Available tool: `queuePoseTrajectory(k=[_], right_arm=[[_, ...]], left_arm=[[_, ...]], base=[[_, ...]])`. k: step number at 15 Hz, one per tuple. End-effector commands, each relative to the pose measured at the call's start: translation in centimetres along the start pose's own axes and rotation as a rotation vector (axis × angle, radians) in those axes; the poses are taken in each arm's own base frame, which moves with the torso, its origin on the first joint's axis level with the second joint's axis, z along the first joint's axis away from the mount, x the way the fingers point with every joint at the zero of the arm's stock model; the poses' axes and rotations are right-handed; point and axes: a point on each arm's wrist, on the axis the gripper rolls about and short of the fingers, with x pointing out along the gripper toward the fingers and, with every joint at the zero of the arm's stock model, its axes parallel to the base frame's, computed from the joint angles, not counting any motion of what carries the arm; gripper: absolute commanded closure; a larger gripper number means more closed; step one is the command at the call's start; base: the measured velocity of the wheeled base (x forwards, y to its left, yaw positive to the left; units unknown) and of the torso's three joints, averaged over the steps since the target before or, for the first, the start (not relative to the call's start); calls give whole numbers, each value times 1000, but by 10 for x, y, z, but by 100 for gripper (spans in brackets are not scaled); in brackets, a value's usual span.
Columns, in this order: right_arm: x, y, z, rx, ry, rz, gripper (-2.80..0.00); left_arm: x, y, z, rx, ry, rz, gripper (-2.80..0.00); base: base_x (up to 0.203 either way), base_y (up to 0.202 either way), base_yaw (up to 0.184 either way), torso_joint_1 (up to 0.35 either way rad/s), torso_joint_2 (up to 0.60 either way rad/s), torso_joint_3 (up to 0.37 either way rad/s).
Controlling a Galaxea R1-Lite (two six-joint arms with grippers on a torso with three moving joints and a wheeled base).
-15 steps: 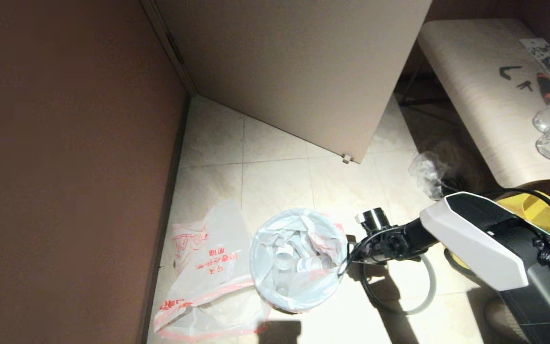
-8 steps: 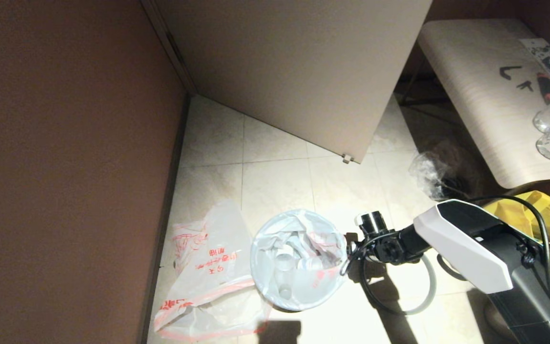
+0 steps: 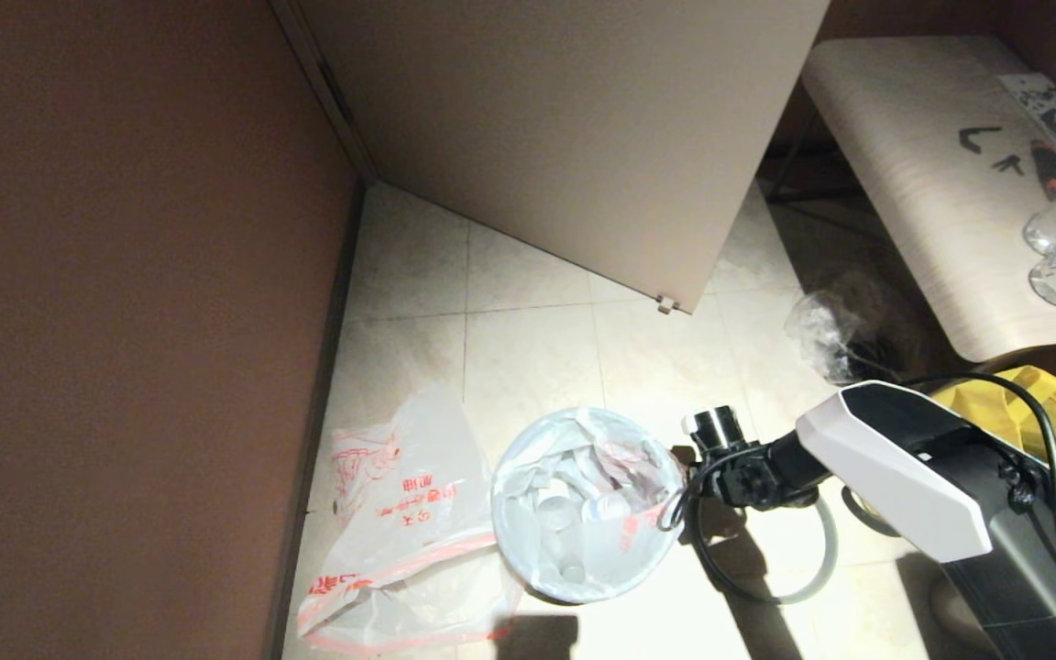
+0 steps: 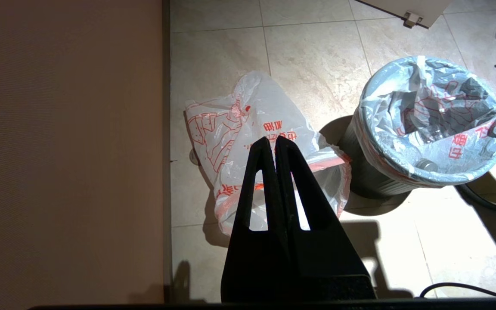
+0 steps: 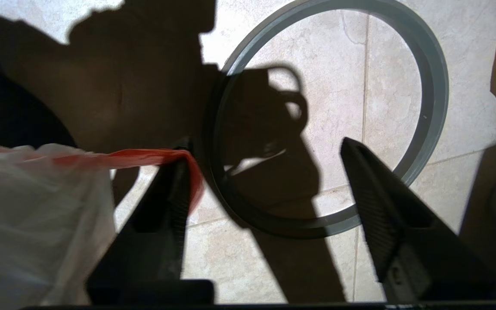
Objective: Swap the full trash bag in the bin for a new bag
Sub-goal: Place the trash bag on the floor
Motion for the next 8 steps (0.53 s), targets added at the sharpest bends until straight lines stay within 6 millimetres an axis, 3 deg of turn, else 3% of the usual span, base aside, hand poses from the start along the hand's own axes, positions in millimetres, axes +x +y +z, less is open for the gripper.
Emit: queuePoseTrajectory(k=[1,4,8], right_arm=[[-3,0,2,2,-2,11,0],[-9,-1,3,-4,19,18,0],[-32,-7,7,-12,31,34,0]], left_arm=[[0,0,0,0,2,0,0],[0,0,0,0,2,0,0],[0,0,0,0,2,0,0]], base=[[0,0,0,0,0,0],[0,0,0,0,0,0],[0,0,0,0,0,0]])
